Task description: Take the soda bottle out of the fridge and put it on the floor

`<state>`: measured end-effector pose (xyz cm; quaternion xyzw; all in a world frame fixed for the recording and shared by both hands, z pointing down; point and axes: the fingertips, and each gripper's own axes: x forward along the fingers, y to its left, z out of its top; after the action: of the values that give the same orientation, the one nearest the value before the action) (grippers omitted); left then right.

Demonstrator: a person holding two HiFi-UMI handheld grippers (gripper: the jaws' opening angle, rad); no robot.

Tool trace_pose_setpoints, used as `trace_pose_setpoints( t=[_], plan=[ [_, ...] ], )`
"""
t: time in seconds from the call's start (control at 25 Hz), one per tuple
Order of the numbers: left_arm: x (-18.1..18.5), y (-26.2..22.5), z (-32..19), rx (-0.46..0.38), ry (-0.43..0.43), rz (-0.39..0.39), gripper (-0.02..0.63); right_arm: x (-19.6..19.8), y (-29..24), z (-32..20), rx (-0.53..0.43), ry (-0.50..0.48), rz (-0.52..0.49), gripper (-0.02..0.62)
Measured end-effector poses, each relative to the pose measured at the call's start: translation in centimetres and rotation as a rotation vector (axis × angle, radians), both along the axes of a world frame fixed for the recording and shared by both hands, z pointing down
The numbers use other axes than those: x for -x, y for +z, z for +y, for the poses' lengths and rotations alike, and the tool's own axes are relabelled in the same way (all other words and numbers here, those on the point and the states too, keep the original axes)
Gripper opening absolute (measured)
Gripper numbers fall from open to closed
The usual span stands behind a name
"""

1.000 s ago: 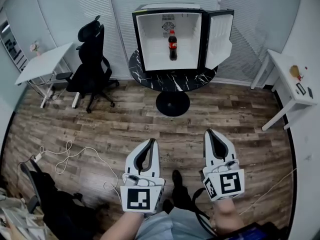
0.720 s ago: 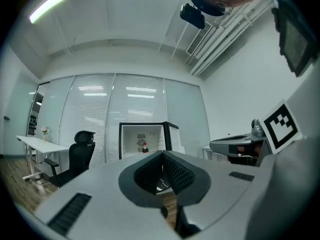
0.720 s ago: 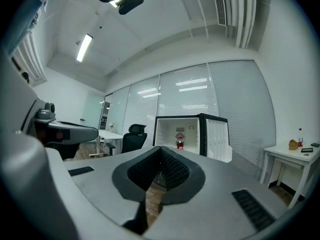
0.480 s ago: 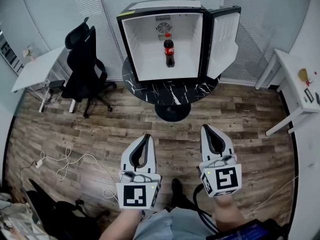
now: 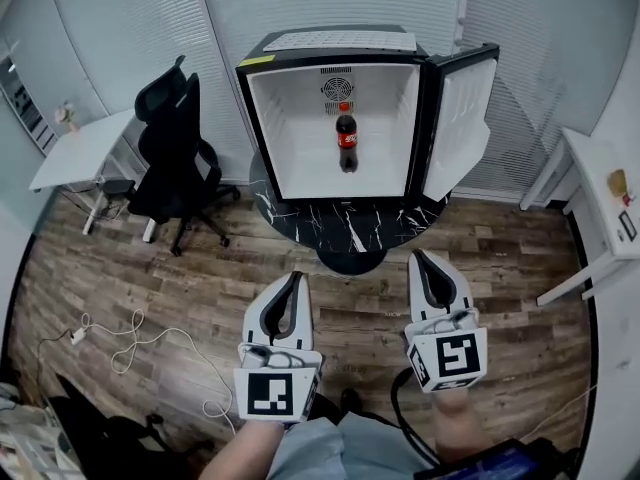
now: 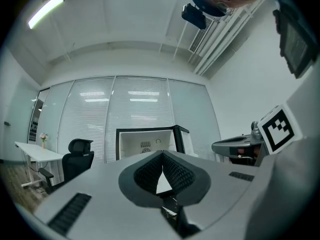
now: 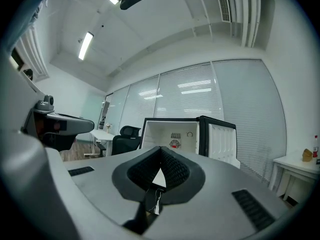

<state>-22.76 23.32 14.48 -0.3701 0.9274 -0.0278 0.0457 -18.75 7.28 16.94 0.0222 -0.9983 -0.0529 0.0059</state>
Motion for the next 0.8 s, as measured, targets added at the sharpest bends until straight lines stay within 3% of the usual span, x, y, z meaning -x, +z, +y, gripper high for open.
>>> trace_pose_setpoints(
  t=[0.4, 0.8],
  plan=[
    [6.7, 2.4, -1.2, -0.011, -0.015, 0.05, 0.015, 6.3, 2.7, -1.0, -0.005, -0.017, 0.056, 0.012],
    [18.4, 4.1, -4.8, -0.026, 0.028, 0.076, 0.016, 16.8, 4.9, -3.6, 0.003, 0.022, 0.094, 0.012]
  ],
)
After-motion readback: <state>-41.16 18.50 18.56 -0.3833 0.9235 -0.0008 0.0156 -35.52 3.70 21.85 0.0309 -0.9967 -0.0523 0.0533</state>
